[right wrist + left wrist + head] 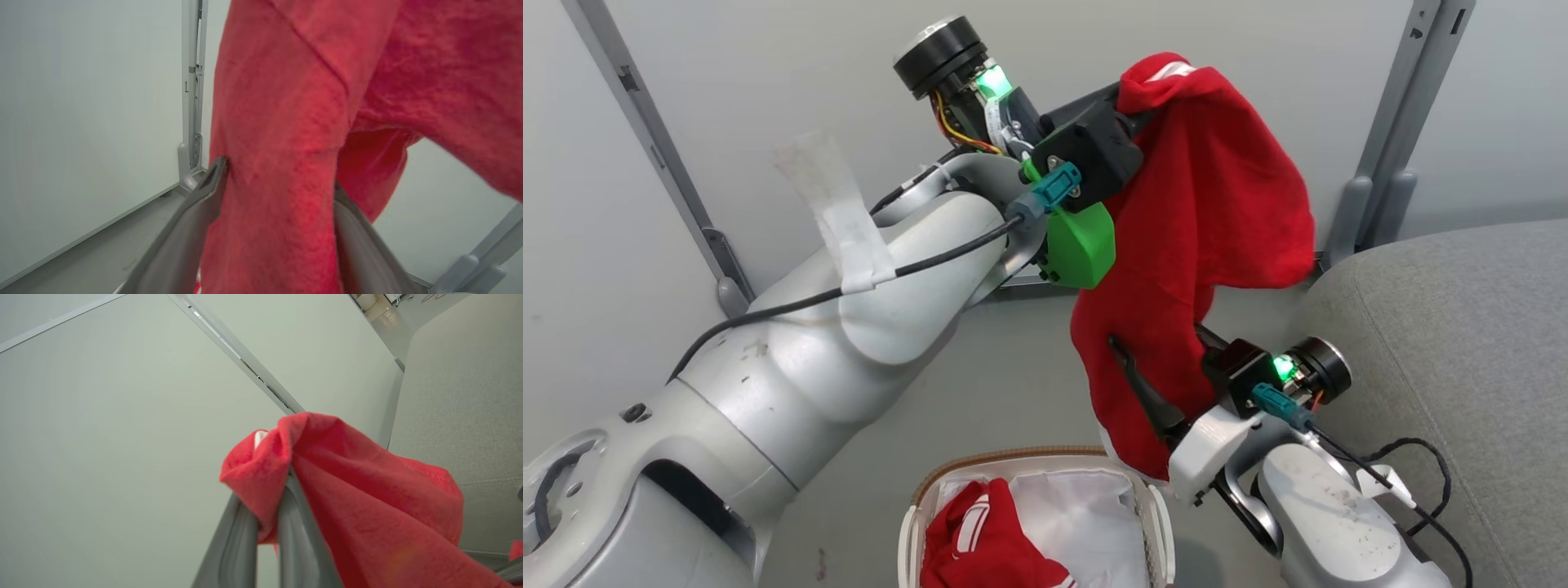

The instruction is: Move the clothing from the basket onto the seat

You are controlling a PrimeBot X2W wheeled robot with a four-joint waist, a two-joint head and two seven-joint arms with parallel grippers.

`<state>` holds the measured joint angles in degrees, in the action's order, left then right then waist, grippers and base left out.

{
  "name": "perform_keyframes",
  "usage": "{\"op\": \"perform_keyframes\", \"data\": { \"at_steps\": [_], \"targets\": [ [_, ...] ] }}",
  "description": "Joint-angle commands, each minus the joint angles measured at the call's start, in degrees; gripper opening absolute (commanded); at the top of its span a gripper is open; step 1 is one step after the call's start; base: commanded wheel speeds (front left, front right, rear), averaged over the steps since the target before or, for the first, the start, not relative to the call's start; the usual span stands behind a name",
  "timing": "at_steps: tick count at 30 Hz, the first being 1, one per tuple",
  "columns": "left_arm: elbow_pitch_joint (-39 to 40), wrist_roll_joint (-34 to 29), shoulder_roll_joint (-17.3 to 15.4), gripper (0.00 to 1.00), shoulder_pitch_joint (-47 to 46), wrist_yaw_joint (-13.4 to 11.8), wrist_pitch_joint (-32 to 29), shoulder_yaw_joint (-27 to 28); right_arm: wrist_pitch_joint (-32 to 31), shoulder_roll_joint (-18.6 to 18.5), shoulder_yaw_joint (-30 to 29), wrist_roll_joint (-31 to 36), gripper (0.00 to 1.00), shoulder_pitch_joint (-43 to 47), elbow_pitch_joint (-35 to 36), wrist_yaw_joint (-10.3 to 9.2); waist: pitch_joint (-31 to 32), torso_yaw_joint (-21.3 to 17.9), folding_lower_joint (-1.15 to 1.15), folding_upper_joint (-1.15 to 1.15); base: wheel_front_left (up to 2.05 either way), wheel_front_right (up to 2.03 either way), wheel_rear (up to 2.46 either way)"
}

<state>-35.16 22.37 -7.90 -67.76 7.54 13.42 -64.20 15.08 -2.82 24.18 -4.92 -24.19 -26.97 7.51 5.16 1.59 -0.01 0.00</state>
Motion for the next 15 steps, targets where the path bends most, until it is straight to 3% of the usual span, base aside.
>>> {"op": "perform_keyframes", "data": {
  "at_steps": [1,3,5,6,7,15],
  "targets": [
    [0.67,0.95,0.39,0.00,-0.93,-0.12,0.21,-0.36,0.14,-0.15,1.00,-0.82,1.00,-1.06,-2.26,-0.04,0.30,1.17,0.01,0.00,0.00,0.00,0.00],
    [1.59,1.59,0.80,0.00,-0.84,-0.12,0.01,-0.98,0.14,-0.15,2.31,-1.91,1.00,-2.47,-4.55,-0.04,0.41,1.75,0.01,0.00,0.00,0.00,0.00],
    [2.35,2.49,0.83,0.00,-0.33,-0.12,-0.19,-1.35,0.14,-0.16,3.49,-3.22,0.42,-2.98,-5.92,-0.04,0.49,2.14,0.01,0.00,0.00,0.00,0.00],
    [2.57,2.81,0.60,0.00,0.06,-0.12,-0.16,-1.55,0.14,-0.15,4.24,-3.99,0.42,-3.10,-6.47,-0.04,0.53,2.30,0.01,0.00,0.00,0.00,0.00],
    [2.57,3.00,0.30,0.00,0.41,-0.12,-0.28,-1.64,0.14,-0.16,4.71,-4.33,0.01,-3.25,-6.70,-0.04,0.56,2.39,0.01,0.00,0.00,0.00,0.00],
    [0.28,5.30,-1.99,0.00,4.65,-0.62,-0.54,-1.42,0.14,-0.17,5.48,-5.36,0.00,-2.05,-5.80,-0.04,0.51,2.09,0.01,0.00,0.00,0.00,0.00]
  ]
}}
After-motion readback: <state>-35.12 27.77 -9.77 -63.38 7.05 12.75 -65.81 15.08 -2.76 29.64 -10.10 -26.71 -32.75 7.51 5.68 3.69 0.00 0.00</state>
